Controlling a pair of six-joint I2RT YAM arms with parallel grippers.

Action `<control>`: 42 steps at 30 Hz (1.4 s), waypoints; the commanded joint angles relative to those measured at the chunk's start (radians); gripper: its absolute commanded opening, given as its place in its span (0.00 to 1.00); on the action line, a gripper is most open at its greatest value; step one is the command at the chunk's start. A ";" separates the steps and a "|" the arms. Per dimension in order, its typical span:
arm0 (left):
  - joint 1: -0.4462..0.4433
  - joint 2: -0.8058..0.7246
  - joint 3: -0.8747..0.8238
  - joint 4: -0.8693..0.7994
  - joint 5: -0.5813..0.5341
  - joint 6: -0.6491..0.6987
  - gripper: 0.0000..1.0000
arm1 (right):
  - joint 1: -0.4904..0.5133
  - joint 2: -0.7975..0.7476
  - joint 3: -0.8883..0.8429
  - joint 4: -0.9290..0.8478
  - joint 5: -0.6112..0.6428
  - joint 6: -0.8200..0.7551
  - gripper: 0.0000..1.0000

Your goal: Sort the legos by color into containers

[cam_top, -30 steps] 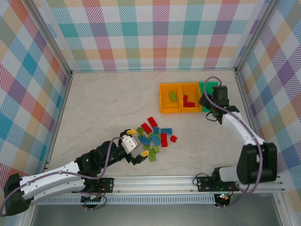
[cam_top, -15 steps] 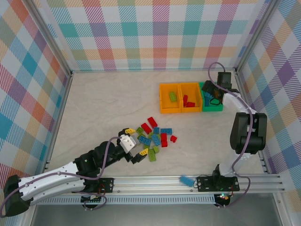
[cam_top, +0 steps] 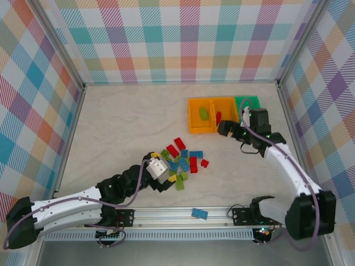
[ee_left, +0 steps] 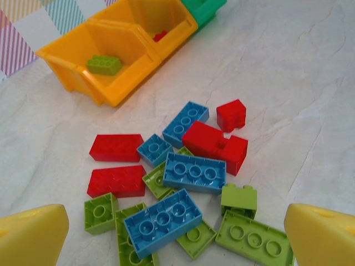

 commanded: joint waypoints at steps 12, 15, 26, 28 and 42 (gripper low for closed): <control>0.001 -0.277 -0.042 -0.043 -0.070 0.039 1.00 | 0.865 -0.117 -0.199 -0.415 0.141 0.324 1.00; 0.001 -0.287 -0.031 -0.062 -0.001 0.053 1.00 | 1.000 -0.053 -0.210 -0.334 0.147 0.362 1.00; 0.001 -0.246 -0.018 -0.070 0.008 0.050 1.00 | 1.184 0.261 -0.138 -0.241 0.273 0.336 0.87; 0.001 -0.241 -0.018 -0.069 0.007 0.050 1.00 | 1.190 0.281 -0.140 -0.232 0.286 0.335 0.78; 0.001 -0.226 -0.019 -0.059 0.053 0.052 1.00 | 0.945 0.032 -0.339 -0.053 0.374 0.422 0.26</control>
